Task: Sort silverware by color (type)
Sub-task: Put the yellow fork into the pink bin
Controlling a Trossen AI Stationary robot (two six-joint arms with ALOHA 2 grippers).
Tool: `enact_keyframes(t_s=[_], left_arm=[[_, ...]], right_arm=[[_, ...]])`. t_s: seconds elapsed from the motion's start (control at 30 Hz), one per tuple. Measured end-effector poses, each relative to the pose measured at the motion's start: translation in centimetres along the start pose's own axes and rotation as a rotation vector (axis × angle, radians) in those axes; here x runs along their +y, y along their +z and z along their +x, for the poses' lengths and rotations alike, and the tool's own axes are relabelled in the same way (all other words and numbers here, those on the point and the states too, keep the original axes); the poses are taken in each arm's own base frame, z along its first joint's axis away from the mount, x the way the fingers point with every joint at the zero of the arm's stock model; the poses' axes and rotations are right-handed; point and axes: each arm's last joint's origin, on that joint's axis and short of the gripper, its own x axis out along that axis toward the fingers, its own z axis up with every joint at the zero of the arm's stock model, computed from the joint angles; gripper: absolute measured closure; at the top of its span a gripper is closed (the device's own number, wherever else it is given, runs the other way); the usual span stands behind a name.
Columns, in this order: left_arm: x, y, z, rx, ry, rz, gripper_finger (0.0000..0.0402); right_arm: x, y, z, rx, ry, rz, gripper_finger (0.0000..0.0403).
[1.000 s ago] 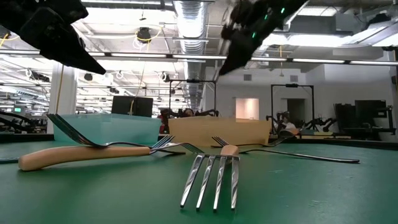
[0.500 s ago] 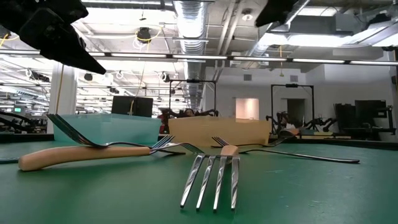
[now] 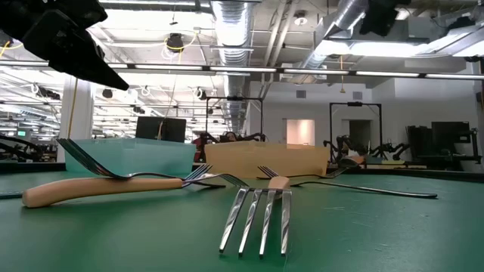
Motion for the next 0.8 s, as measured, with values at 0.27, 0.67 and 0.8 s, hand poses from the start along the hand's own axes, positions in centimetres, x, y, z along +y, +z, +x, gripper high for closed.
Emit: enact_keyframes(t_s=[0.27, 0.67, 0.8], left_arm=[[0.0, 0.0, 0.0, -0.001, -0.001, 0.001, 0.0377], [-0.1, 0.1, 0.0, -0.007, -0.012, 0.000, 0.0377], [-0.2, 0.2, 0.0, -0.006, -0.036, -0.007, 0.0377]], right_arm=[[5.6, -4.0, 5.1, -0.018, 0.021, 0.002, 0.0301], [11.9, -8.1, 12.7, -0.087, -0.122, -0.006, 0.0301], [12.9, -8.6, 15.6, -0.075, -0.159, -0.047, 0.0301]])
